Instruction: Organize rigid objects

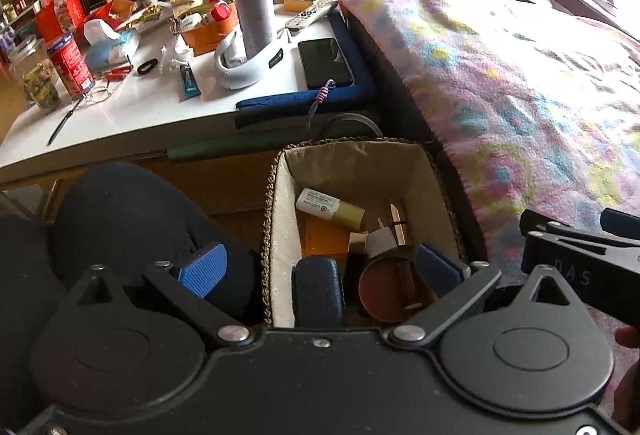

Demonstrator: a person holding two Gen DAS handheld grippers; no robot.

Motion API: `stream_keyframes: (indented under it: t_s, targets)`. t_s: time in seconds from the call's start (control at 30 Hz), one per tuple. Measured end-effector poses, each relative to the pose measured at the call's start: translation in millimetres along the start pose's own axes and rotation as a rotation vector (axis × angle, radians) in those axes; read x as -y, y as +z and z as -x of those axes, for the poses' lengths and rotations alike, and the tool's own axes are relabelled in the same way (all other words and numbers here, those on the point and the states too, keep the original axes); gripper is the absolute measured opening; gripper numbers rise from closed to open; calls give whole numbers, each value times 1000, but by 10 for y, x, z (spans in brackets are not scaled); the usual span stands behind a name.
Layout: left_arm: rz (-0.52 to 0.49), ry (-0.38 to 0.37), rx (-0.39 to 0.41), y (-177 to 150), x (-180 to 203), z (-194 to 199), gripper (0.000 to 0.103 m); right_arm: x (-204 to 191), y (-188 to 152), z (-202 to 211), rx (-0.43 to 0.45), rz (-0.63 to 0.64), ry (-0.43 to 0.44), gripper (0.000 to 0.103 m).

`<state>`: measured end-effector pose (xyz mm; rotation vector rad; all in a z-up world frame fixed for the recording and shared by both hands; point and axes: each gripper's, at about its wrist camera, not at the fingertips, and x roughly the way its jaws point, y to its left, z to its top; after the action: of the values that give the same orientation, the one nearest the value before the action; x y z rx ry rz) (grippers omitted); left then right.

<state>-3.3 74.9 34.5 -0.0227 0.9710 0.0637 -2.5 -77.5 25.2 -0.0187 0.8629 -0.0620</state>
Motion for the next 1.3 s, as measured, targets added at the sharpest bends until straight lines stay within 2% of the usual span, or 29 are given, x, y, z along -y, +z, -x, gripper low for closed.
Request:
stream_keyframes:
  t_s: [1.3]
  targets:
    - [6,0,-6,-8,-12,-16,98,-21,-52,7,1,14,15,84]
